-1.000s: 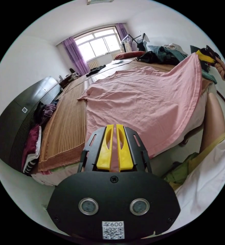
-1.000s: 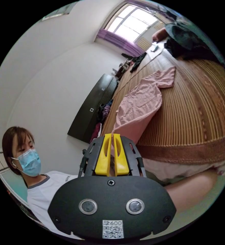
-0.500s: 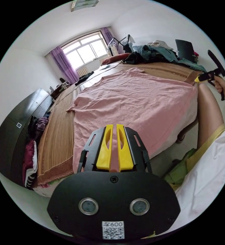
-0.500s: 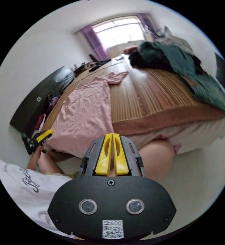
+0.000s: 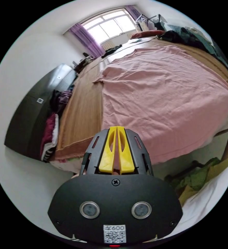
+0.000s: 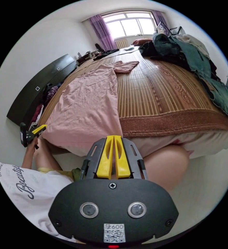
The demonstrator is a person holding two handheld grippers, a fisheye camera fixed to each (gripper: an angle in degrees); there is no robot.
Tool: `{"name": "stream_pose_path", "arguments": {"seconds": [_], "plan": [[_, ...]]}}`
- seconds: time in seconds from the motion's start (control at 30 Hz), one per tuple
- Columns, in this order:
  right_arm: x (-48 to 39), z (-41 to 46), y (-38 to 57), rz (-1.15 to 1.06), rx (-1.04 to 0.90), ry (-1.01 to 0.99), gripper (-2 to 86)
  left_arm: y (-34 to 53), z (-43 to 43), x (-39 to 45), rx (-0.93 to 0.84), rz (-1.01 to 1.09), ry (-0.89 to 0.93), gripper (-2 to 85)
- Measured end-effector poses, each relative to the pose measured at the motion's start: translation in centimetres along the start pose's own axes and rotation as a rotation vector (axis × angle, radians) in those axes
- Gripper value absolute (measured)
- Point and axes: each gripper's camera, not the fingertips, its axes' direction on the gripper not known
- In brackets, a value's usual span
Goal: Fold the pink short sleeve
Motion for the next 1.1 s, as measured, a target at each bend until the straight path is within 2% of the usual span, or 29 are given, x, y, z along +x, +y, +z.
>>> {"name": "stream_pose_path", "arguments": {"seconds": [0.07,0.13,0.23,0.43,0.63,0.73,0.8,0.93,1.1], "plan": [[0.4,-0.1,1.2,-0.035,0.093,0.027,-0.9,-1.8,0.5,-1.3,0.019,-0.01,0.008,0.9],[0.5,1.3,2.0,-0.124,0.181,0.005,-0.9,-5.1,2.4,-3.3,0.023,-0.034,0.152,0.8],[0.2,6.5,1.5,-0.214,0.12,-0.093,-0.9,-10.0,5.6,-5.5,0.032,-0.055,0.31,0.9],[-6.5,17.6,0.6,-0.525,0.084,-0.248,-0.9,-19.3,12.2,-9.9,0.041,-0.133,0.459,0.6],[-12.0,31.9,-3.4,-0.667,0.01,-0.347,-0.9,-23.9,17.1,-11.6,0.022,-0.115,0.565,0.1],[-13.9,38.9,-4.7,-0.71,0.014,-0.319,-0.9,-24.5,20.1,-9.6,-0.083,-0.045,0.603,0.1],[-14.8,43.3,-5.6,-0.745,0.009,-0.274,-0.9,-23.6,19.6,-9.5,-0.001,-0.069,0.586,0.1],[-15.7,53.7,-8.8,-0.793,0.012,-0.156,-0.9,-25.3,19.0,-9.7,-0.041,0.011,0.613,0.2],[-13.1,65.8,-13.3,-0.687,-0.055,-0.055,-0.9,-26.6,18.7,-9.9,-0.025,0.006,0.641,0.3]]}}
